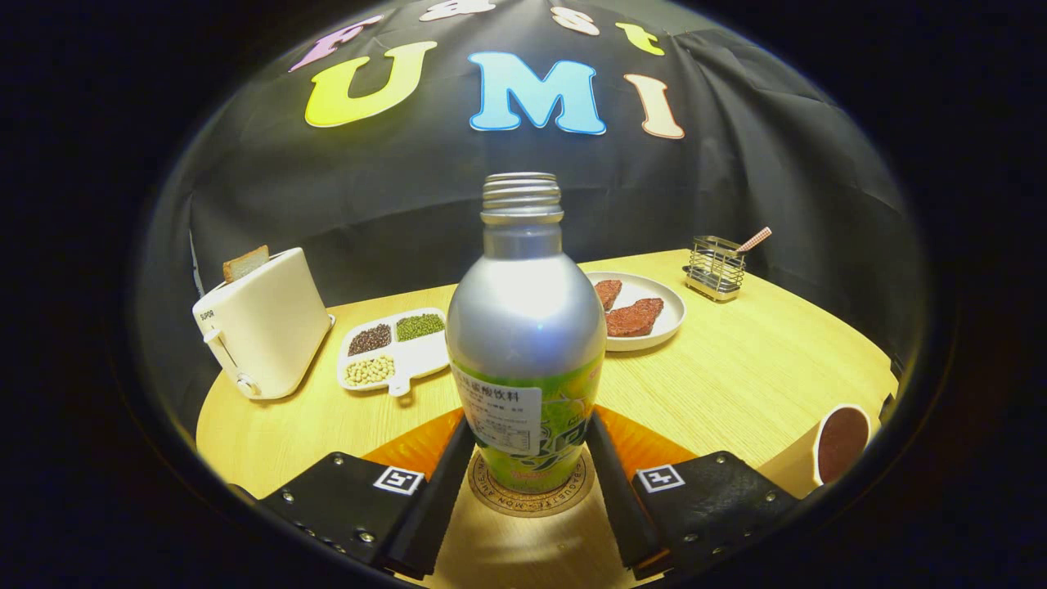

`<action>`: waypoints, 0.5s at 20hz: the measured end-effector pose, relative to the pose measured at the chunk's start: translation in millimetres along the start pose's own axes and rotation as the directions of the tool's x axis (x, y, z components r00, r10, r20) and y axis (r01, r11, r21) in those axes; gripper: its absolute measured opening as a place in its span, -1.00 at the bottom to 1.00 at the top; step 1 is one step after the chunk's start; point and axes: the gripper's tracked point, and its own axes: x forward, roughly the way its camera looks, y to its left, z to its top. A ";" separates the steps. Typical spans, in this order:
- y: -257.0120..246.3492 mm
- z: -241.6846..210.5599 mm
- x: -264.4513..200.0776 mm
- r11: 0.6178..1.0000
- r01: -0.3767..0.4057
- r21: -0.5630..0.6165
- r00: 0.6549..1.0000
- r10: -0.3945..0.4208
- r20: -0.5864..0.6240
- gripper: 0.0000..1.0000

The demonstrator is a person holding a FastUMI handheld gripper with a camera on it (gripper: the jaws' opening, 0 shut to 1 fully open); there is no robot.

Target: Take the bottle from table, then pour the juice into the cup, finally place the bottle on the coaster

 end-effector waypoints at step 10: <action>-0.9 4.9 -22.6 0.999 -0.039 -0.012 0.999 0.039 -0.001 0.71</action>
